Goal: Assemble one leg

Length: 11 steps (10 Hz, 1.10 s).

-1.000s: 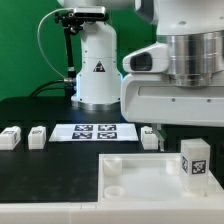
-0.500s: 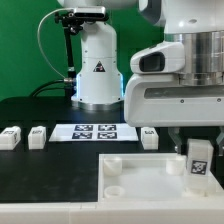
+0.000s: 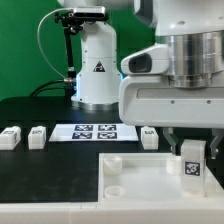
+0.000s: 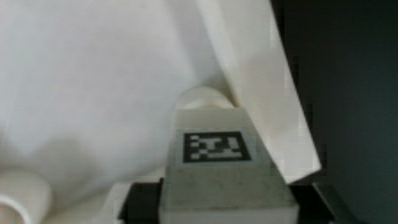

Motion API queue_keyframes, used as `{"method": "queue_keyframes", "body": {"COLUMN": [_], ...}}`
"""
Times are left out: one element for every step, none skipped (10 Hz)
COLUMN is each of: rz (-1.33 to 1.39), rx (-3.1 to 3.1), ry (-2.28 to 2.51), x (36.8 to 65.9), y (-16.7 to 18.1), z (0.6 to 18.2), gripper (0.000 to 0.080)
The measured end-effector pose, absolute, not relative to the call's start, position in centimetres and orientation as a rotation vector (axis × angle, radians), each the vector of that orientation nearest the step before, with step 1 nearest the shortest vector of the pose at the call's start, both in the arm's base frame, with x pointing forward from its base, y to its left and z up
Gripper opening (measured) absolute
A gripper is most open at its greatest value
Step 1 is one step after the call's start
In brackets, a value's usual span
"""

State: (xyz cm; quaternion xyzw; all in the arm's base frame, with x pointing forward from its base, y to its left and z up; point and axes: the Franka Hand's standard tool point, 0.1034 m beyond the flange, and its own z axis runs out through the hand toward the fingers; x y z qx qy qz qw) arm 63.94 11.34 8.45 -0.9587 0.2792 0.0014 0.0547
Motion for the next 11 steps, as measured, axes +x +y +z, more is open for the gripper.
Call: {"method": "queue_keyframes", "body": {"rz": [0.005,0.005,0.006,0.006,0.006,0.012,0.011,0.028,0.049,0.069,0.082], "rx": [-2.911,-2.912,-2.908,-2.908,-2.907,-2.802,-2.647,-2.445,-2.241,-2.102,-1.921], "ry": [0.847,0.845,0.859,0.859,0.865,1.163,1.484,1.785,2.003,2.126,2.281], "x": [63.9,63.9,63.9,63.9,63.9,63.7,63.5,63.5,63.6,63.6,63.9], "y": [11.3,11.3,11.3,11.3,11.3,11.6,12.0,12.4,12.9,13.2,13.1], "z": [8.5,8.5,8.5,8.5,8.5,8.3,8.2,8.2,8.1,8.1,8.1], "gripper": [0.0294,0.0295,0.0295,0.0295,0.0295,0.0295,0.0295,0.0295,0.0295,0.0295,0.0295]}}
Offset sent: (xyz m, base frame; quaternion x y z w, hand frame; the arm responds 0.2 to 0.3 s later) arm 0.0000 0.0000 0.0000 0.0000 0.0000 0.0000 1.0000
